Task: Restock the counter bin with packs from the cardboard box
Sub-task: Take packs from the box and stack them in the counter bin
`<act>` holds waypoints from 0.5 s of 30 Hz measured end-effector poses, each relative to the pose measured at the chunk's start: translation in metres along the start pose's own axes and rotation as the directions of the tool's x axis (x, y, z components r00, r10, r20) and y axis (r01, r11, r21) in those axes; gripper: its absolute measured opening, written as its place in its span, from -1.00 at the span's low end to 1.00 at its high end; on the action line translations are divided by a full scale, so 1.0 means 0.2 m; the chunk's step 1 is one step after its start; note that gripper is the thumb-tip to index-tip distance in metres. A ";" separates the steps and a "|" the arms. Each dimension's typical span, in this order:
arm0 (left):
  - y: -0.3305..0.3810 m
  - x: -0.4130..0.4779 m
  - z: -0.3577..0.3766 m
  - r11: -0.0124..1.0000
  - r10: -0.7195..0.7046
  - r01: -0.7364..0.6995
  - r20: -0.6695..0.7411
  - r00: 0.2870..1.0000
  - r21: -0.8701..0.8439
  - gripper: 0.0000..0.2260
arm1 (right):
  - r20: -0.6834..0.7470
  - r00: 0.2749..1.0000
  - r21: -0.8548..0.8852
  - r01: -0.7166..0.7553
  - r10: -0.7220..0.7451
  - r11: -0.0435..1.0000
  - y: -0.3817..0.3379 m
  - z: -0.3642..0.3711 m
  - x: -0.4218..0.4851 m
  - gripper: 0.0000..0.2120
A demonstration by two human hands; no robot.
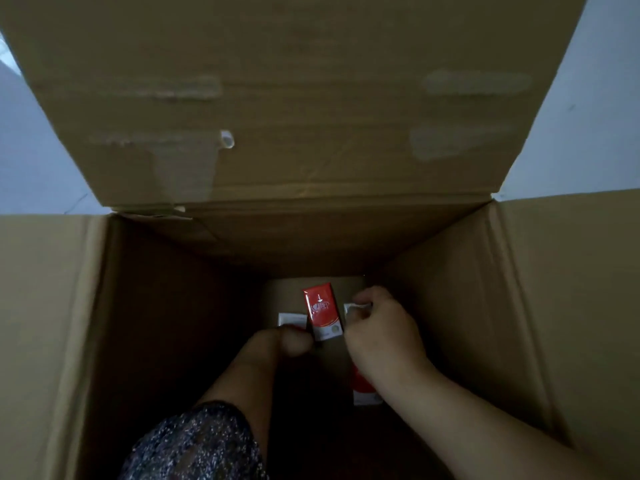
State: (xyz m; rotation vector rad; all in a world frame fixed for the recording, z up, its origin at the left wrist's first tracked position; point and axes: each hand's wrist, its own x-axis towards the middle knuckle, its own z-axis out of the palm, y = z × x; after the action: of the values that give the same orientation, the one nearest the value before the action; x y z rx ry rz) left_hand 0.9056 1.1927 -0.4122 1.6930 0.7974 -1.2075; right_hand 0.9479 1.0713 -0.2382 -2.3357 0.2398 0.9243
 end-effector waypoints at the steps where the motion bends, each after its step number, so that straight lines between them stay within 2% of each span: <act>1: 0.01 0.01 0.00 1.000 0.027 -0.027 0.019 0.999 -0.002 -0.66 | 0.000 1.000 -0.006 0.003 -0.003 1.000 0.00 0.01 0.00 -0.76; 4: 0.03 0.04 0.04 0.993 0.108 -0.109 0.032 0.994 0.042 -0.68 | 0.015 1.000 -0.022 0.004 -0.004 1.000 0.01 0.02 -0.01 -0.72; 6: 0.04 0.04 0.05 0.993 0.102 -0.104 0.046 0.994 0.058 -0.66 | 0.023 1.000 -0.013 -0.001 0.001 1.000 0.02 0.01 -0.01 -0.72; 10: 0.10 -0.06 0.02 0.967 0.089 -0.084 -0.011 0.996 0.242 -0.59 | 0.033 0.999 0.010 0.004 -0.004 1.000 0.01 0.00 -0.03 -0.73; 15: 0.25 -0.34 -0.10 0.977 0.080 -0.062 -0.081 0.993 0.206 -0.55 | 0.018 0.997 0.042 0.076 -0.076 0.996 -0.09 -0.05 -0.14 -0.76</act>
State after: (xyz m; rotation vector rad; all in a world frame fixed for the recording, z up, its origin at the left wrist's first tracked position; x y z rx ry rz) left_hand 0.9346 1.1915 -0.3311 1.9366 0.6777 -1.2043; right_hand 0.9401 1.0787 -0.2056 -2.2804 0.1595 0.8962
